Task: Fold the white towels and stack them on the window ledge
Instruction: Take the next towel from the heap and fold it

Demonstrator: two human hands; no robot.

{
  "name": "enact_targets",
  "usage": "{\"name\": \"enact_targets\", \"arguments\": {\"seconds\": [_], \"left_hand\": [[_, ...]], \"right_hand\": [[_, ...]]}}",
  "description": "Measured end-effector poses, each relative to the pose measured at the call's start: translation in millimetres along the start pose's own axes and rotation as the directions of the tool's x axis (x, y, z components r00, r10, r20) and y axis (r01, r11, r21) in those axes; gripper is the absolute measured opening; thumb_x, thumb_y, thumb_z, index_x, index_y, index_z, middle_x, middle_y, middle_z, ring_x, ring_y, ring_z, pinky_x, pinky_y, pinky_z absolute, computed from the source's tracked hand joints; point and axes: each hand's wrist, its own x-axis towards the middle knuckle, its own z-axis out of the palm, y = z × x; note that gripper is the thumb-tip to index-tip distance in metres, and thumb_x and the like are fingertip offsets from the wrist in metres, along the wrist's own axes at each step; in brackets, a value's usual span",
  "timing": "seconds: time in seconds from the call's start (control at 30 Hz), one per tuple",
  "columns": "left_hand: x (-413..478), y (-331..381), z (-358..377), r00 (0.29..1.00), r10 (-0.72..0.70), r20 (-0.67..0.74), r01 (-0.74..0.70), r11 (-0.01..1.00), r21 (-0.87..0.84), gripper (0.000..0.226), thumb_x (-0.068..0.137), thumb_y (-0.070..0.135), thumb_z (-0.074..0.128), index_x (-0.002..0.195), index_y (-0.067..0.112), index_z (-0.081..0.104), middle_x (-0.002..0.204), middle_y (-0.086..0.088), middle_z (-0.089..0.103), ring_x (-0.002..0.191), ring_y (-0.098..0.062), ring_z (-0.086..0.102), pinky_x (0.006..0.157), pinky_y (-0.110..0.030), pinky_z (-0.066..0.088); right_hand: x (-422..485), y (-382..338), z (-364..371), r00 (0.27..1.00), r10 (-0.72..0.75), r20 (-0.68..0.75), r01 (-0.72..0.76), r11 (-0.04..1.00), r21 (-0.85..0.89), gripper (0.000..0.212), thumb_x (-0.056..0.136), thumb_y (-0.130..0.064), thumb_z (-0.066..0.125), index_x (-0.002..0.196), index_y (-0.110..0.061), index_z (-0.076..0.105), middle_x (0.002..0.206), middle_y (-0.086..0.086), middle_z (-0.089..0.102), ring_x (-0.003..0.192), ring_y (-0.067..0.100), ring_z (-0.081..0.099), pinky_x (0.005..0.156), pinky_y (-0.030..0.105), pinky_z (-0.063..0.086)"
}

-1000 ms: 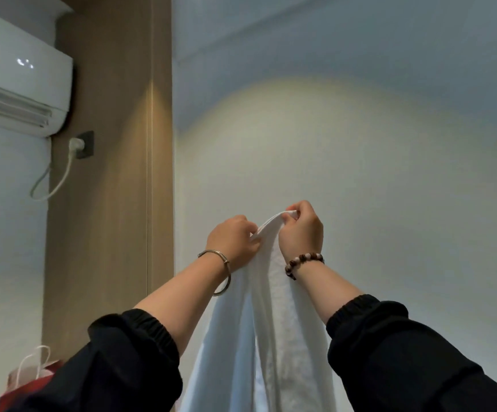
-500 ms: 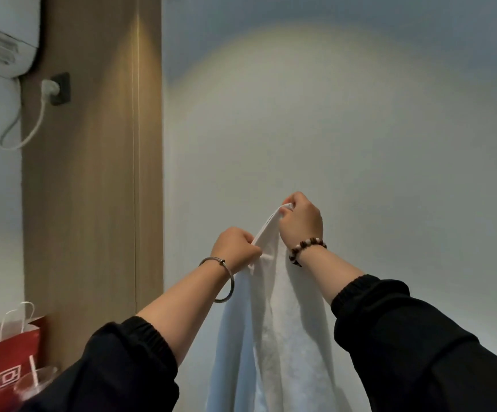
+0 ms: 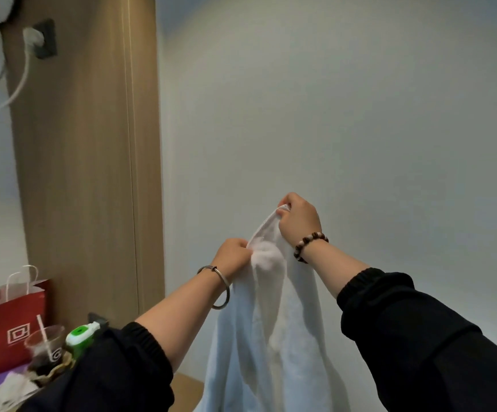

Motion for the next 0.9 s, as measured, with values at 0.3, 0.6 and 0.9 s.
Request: {"name": "enact_targets", "arguments": {"seconds": [0.3, 0.6, 0.9], "left_hand": [[-15, -34, 17, 0.982, 0.189, 0.0, -0.188, 0.977, 0.105, 0.043, 0.082, 0.032, 0.07, 0.051, 0.013, 0.047, 0.05, 0.007, 0.032, 0.047, -0.008, 0.025, 0.045, -0.021, 0.022], [-40, -85, 35, 0.983, 0.054, 0.175, -0.092, 0.972, 0.217, 0.037, 0.09, 0.007, 0.051, 0.058, 0.019, 0.036, 0.057, 0.005, 0.036, 0.055, -0.011, 0.031, 0.051, -0.021, 0.025], [-51, -61, 39, 0.95, 0.147, 0.277, -0.187, 0.974, 0.126, 0.028, 0.097, 0.009, 0.045, 0.071, 0.019, 0.051, 0.071, 0.007, 0.052, 0.068, -0.008, 0.046, 0.062, -0.014, 0.035]], "right_hand": [[-21, 27, -8, 0.997, 0.069, 0.034, -0.074, 0.979, 0.189, 0.012, 0.089, -0.002, 0.048, 0.085, -0.01, 0.056, 0.072, -0.005, 0.05, 0.064, 0.005, 0.047, 0.052, 0.015, 0.033], [-48, 69, -9, 0.991, 0.086, 0.105, -0.094, 0.993, 0.077, 0.018, 0.09, -0.002, 0.045, 0.078, -0.014, 0.052, 0.075, -0.001, 0.053, 0.068, 0.015, 0.05, 0.055, 0.022, 0.037], [-49, 75, -29, 0.771, -0.038, 0.636, 0.483, 0.686, -0.545, 0.036, 0.091, -0.012, 0.044, 0.123, -0.025, 0.055, 0.118, 0.0, 0.057, 0.12, 0.02, 0.043, 0.103, 0.037, 0.027]]}}
